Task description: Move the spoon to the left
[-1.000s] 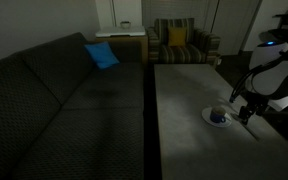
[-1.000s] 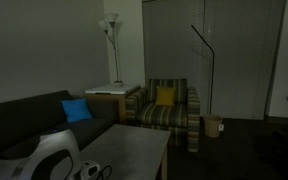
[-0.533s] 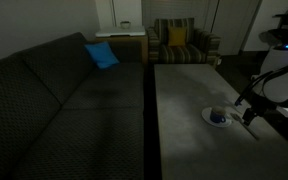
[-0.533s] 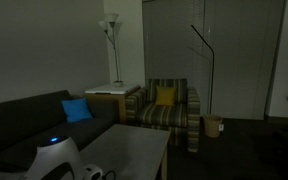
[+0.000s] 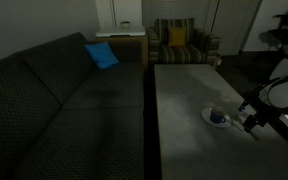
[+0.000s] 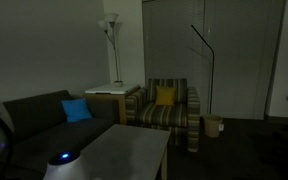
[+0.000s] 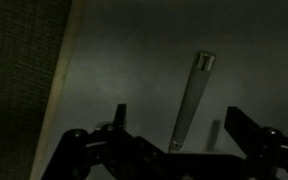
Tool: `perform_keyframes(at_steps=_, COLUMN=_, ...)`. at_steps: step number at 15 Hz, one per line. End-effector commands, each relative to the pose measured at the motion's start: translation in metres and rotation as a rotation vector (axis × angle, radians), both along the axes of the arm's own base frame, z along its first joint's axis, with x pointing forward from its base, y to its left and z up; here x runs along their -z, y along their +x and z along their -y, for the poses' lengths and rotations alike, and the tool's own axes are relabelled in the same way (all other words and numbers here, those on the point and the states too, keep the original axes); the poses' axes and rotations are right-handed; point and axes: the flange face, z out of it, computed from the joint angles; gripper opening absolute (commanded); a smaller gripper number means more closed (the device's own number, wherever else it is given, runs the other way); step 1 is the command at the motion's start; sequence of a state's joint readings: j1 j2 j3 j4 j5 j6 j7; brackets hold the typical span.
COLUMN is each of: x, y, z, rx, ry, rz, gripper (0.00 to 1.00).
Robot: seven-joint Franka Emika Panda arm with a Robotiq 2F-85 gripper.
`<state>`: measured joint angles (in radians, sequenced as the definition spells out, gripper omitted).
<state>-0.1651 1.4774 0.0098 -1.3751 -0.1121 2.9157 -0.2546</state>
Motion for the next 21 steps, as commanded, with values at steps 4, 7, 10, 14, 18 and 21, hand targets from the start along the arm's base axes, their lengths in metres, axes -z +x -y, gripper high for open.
perform_keyframes(at_steps=4, x=-0.010, y=0.009, z=0.014, rx=0.131, ry=0.047, rz=0.068, gripper=1.00)
perform_keyframes(at_steps=7, x=-0.010, y=0.009, z=0.013, rx=0.114, ry=0.035, rz=0.055, gripper=1.00)
perform_keyframes(at_steps=10, x=-0.017, y=0.006, z=0.007, rx=0.103, ry=0.016, rz=0.086, gripper=1.00)
perform_keyframes(at_steps=14, x=-0.021, y=0.007, z=-0.008, rx=0.111, ry=-0.115, rz=0.228, gripper=1.00)
perform_keyframes(at_steps=18, x=-0.018, y=0.003, z=-0.017, rx=0.146, ry=-0.134, rz=0.211, gripper=1.00)
perform_keyframes(at_steps=21, x=-0.018, y=0.013, z=-0.013, rx=0.127, ry=0.013, rz=0.204, gripper=1.00)
